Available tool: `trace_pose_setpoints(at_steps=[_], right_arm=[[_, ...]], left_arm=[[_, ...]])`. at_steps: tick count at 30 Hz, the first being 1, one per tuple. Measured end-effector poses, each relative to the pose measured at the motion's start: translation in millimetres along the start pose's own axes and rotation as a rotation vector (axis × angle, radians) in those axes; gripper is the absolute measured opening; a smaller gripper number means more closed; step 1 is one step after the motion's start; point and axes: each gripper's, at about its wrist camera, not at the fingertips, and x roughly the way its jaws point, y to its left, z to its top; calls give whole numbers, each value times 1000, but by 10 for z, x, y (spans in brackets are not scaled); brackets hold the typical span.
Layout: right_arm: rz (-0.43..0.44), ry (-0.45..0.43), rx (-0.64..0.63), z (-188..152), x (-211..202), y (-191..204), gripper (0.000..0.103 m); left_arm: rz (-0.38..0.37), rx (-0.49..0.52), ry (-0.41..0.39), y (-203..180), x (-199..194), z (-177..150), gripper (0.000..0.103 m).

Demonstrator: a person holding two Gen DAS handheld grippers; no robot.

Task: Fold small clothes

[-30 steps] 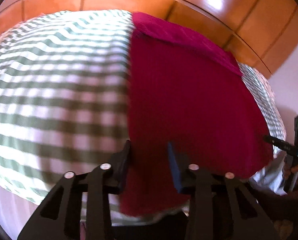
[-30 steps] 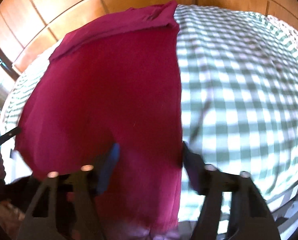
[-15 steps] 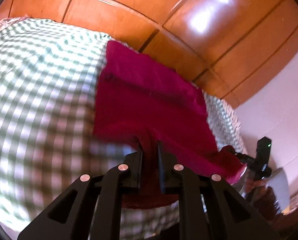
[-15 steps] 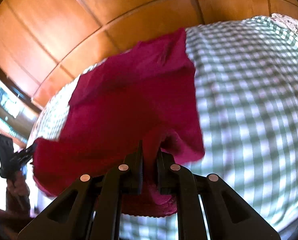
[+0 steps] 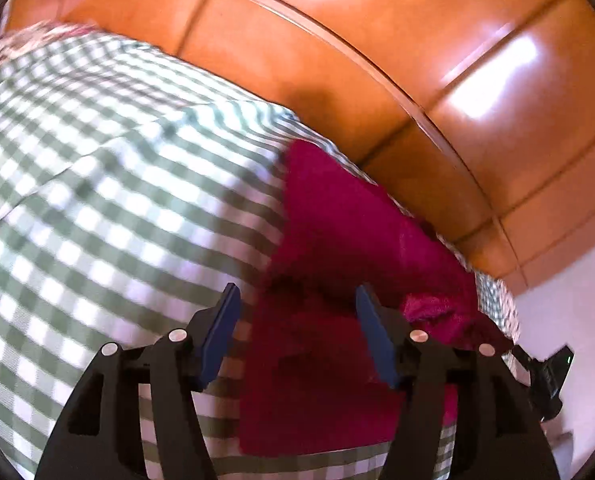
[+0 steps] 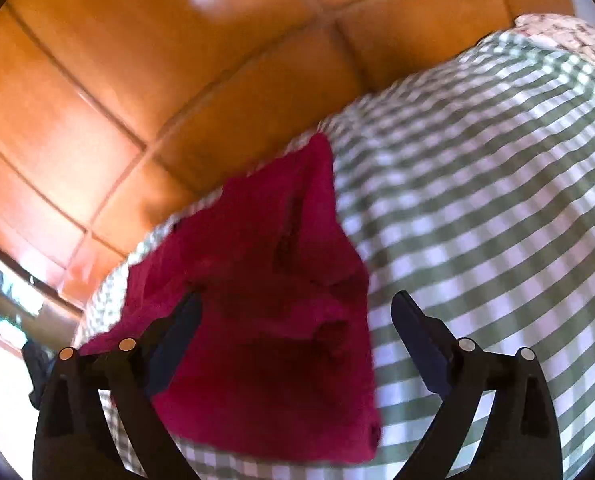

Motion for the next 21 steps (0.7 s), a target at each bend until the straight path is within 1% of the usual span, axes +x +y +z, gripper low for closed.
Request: trace_pose_setpoints(at_steps=[1, 3, 5, 7, 9, 11, 12, 13, 14, 15, 16, 17, 18, 20, 21], right_arm=[[6, 8, 14, -18, -29, -52, 94], [-15, 21, 28, -121, -102, -172, 94], [-34, 49, 27, -304, -174, -282, 94], [-59, 71, 4, -490, -214, -326, 94], [-80, 88, -39, -640, -212, -299, 94], [-102, 85, -81, -721, -158, -230, 84], [-106, 77, -93, -725, -127, -201, 81], [-104, 70, -105, -716, -72, -148, 70], [-103, 72, -109, -694, -19, -141, 59], [-105, 80, -116, -677, 57, -95, 53], [-111, 91, -131, -672, 105, -64, 40], [-124, 102, -145, -678, 129, -39, 31], [-133, 110, -163, -692, 125, 0, 28], [-134, 109, -178, -713, 59, 16, 20], [-130, 107, -185, -746, -6, 25, 19]], left_arm=[[5, 3, 0, 54, -26, -44, 59], [1, 24, 17, 145, -56, -145, 59], [-8, 76, 45, 178, -57, -329, 59], [-31, 126, 81, 176, -70, -551, 59], [-13, 166, 112, 144, 57, -667, 59], [8, 182, 107, 95, 122, -745, 59], [6, 180, 99, 56, 146, -757, 57], [-2, 176, 97, 22, 172, -772, 52], [-9, 171, 101, 8, 197, -776, 38], [-9, 167, 110, -18, 229, -779, 30], [9, 163, 115, -37, 246, -787, 26], [16, 162, 114, -37, 228, -788, 22], [15, 162, 113, -39, 211, -796, 18], [-2, 171, 109, -43, 107, -844, 16], [-8, 176, 107, -42, 76, -857, 15]])
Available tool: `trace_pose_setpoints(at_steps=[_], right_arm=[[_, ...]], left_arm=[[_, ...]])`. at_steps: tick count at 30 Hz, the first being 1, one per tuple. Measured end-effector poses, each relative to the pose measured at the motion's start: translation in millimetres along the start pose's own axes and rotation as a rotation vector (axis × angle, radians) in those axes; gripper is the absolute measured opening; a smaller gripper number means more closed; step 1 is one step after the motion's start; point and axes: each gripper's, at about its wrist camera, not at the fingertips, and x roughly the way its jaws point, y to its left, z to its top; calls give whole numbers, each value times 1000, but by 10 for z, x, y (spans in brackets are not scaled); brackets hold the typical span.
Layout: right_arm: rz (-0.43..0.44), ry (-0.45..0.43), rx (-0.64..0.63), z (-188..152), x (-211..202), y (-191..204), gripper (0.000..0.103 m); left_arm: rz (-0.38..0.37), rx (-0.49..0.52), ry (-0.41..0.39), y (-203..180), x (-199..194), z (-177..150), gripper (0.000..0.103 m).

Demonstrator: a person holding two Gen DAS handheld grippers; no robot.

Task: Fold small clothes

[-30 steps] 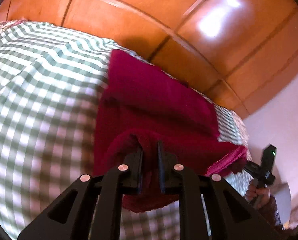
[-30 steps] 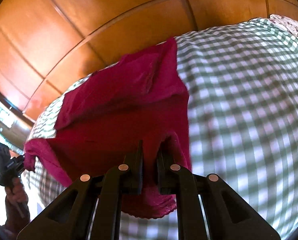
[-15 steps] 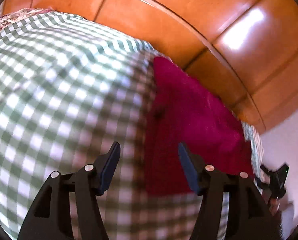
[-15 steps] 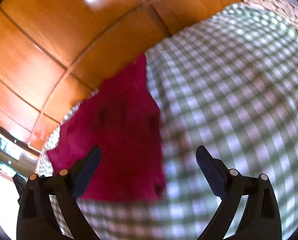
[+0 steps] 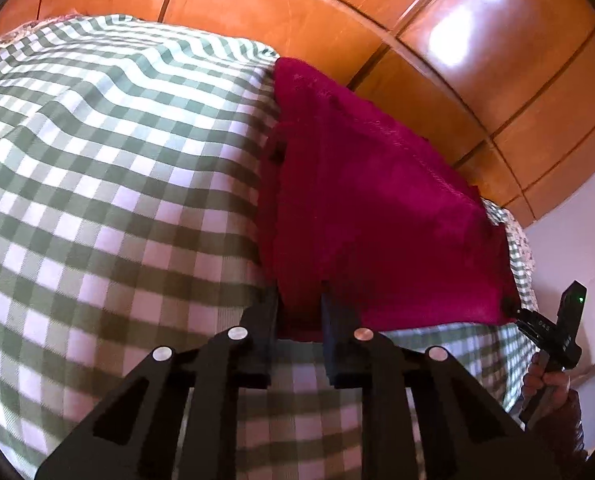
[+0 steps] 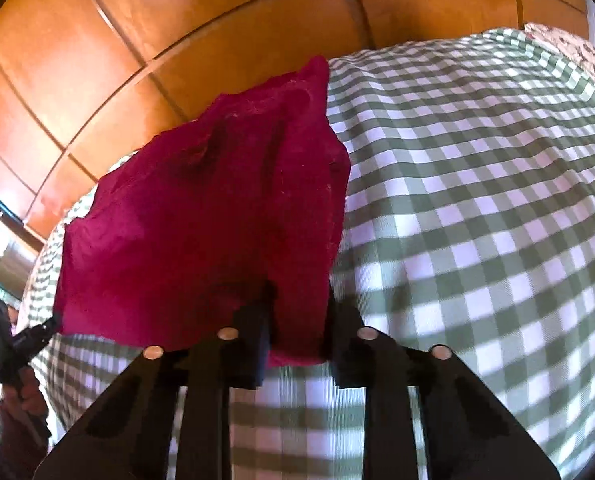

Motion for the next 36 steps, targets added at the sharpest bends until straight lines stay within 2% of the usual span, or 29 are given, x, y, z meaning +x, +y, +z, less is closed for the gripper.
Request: trace_pose_setpoints(at_steps=[6, 13, 16, 18, 19, 20, 21, 22, 25, 28, 30, 31, 32, 33, 35, 36], right_arm=[[7, 43, -58, -406, -379, 15, 15], [-6, 148, -80, -1077, -857, -148, 10], [0, 163, -88, -1153, -919, -131, 10], [6, 136, -83, -1069, -949, -117, 16], [10, 110, -76, -998, -967, -114, 32], [8, 88, -73, -927, -967, -110, 57], [-14, 45, -77, -825, -971, -84, 66], [-27, 17, -85, -750, -960, -63, 70], [-57, -24, -101, -537, -844, -25, 70], [-87, -42, -130, -359, -639, 29, 70], [-103, -38, -143, -284, -506, 69, 66], [-109, -31, -146, -251, -445, 91, 56], [-110, -17, -145, -226, -378, 107, 42], [-107, -9, -146, -207, -355, 127, 36], [-129, -7, -178, -214, -362, 193, 19], [-138, -7, -197, -232, -406, 223, 13]], left_arm=[[-17, 32, 33, 80, -361, -319, 15], [-37, 70, 118, 101, -793, -1057, 15], [-20, 82, 113, 96, -882, -1166, 22], [-3, 75, 68, 113, -928, -1083, 31], [-5, 75, 58, 126, -953, -1050, 34], [0, 75, 47, 125, -940, -979, 39], [14, 77, 32, 121, -935, -913, 40], [27, 87, 16, 111, -922, -831, 41], [56, 117, -26, 59, -832, -602, 48], [60, 128, -44, 12, -694, -390, 48], [51, 137, -45, -19, -608, -299, 47], [56, 139, -38, -32, -550, -259, 46], [54, 141, -32, -36, -519, -241, 36], [50, 152, -24, -56, -495, -225, 18], [61, 191, -44, -143, -513, -232, 7], [56, 212, -67, -182, -569, -255, 7]])
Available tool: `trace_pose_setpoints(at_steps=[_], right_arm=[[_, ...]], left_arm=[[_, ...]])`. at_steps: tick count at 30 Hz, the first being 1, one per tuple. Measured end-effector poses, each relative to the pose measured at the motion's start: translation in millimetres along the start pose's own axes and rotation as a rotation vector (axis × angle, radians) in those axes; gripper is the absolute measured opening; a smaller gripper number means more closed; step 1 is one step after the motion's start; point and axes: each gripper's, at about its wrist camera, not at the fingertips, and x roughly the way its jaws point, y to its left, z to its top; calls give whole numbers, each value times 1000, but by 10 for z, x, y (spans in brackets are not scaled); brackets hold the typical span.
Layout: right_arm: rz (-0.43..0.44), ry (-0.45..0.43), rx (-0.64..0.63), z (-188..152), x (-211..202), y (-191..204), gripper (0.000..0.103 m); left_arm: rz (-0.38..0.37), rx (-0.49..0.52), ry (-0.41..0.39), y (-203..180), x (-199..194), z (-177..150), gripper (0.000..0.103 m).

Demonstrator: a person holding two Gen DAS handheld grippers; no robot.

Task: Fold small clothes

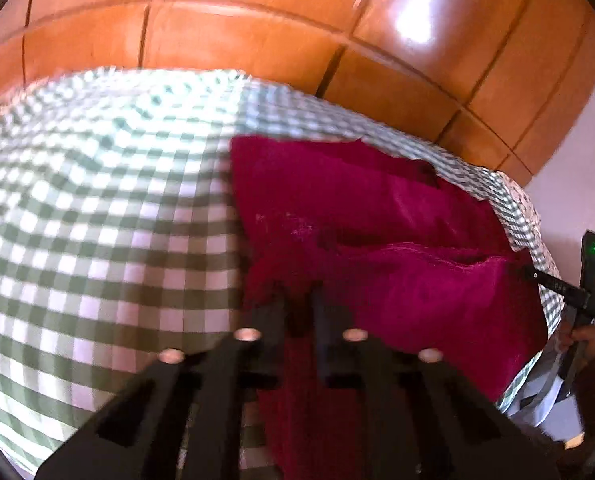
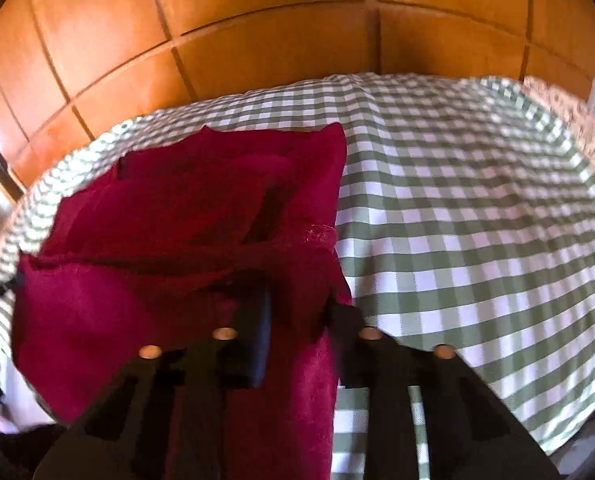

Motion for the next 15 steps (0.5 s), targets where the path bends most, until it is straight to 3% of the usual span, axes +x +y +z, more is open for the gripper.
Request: trace_pose_setpoints(at_steps=[2, 8, 15], right_arm=[[3, -18, 2, -21, -160, 6, 7], [37, -110, 10, 96, -574, 35, 7], [28, -179, 33, 689, -400, 58, 6]], left_arm=[[-9, 21, -35, -57, -111, -5, 6], [-39, 8, -95, -28, -401, 63, 6], [-13, 21, -161, -34, -316, 607, 6]])
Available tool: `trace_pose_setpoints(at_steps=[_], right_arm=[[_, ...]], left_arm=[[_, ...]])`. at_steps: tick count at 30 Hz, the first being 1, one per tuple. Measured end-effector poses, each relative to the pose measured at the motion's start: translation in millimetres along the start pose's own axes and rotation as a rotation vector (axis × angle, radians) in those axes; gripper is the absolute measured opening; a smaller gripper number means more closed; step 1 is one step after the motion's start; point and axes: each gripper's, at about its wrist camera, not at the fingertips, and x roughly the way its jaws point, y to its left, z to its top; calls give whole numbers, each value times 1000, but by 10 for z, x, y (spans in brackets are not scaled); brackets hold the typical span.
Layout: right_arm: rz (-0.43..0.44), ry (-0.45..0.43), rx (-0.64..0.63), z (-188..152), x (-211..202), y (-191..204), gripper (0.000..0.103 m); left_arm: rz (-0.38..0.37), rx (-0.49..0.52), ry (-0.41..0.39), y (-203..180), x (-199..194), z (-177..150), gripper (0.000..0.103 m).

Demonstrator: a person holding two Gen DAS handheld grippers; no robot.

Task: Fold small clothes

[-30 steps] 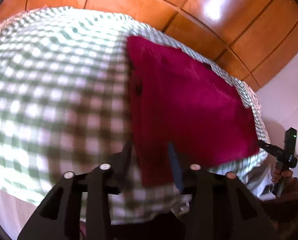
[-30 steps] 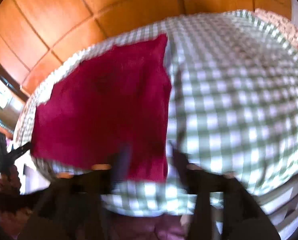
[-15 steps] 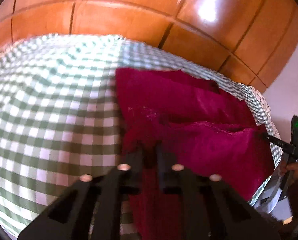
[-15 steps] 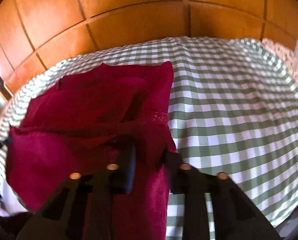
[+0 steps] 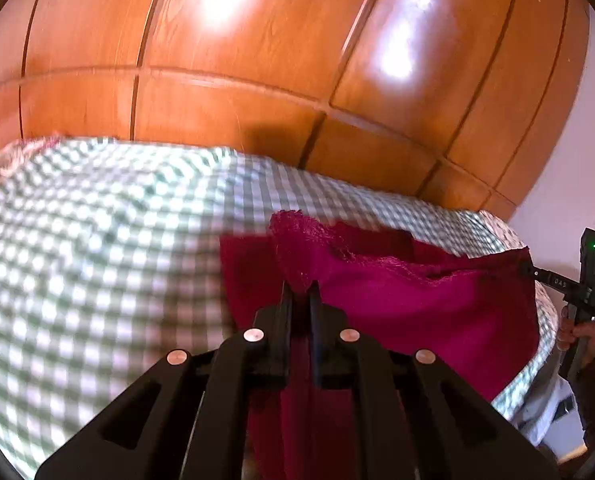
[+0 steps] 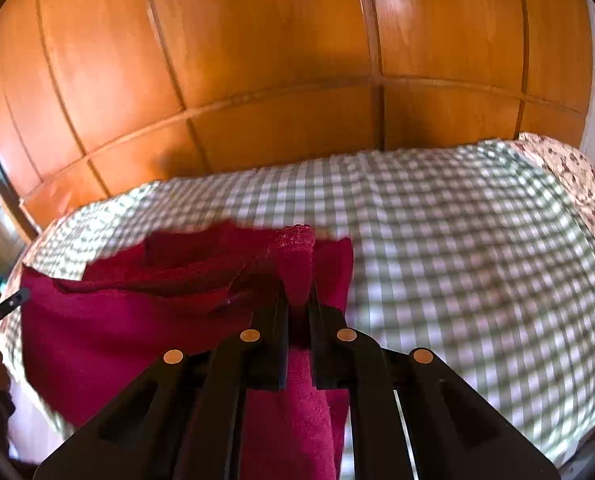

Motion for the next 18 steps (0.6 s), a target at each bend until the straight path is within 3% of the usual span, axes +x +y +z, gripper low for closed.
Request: trace_pose_setpoints(at_steps=[7, 13, 18], right_arm=[[-61, 25, 56, 451, 728, -58, 6], [-148, 90, 90, 427, 1375, -121, 6], [-206, 154, 103, 259, 1759, -215, 6]], left_arm=[[87, -14, 40, 116, 702, 459, 6], [190, -49, 121, 287, 1346, 488, 6], [279, -13, 204, 327, 1732, 360, 9]])
